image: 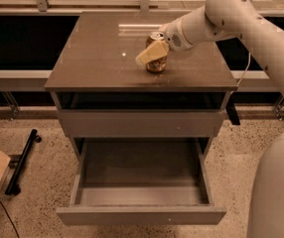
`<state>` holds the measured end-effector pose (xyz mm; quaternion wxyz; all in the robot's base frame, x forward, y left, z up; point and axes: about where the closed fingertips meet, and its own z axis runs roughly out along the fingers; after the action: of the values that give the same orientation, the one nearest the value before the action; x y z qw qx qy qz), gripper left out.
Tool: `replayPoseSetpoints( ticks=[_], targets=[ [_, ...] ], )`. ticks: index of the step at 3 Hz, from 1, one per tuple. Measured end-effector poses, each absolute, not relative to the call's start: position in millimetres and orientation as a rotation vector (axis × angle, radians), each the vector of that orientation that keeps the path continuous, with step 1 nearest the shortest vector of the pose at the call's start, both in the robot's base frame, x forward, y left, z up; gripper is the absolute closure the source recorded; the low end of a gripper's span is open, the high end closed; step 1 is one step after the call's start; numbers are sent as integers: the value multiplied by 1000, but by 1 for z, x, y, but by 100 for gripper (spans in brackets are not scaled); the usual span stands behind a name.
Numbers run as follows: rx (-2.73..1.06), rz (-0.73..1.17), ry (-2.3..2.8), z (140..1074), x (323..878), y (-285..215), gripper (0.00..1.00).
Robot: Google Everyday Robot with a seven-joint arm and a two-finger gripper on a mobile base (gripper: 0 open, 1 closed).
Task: Place orange can into middle drawer
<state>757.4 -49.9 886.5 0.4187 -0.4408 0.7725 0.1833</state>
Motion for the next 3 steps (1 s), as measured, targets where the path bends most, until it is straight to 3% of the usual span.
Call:
replayPoseSetpoints(
  ticks=[3],
  targets=[
    [-1165,450,1876,912,737,-51,95]
  ],
)
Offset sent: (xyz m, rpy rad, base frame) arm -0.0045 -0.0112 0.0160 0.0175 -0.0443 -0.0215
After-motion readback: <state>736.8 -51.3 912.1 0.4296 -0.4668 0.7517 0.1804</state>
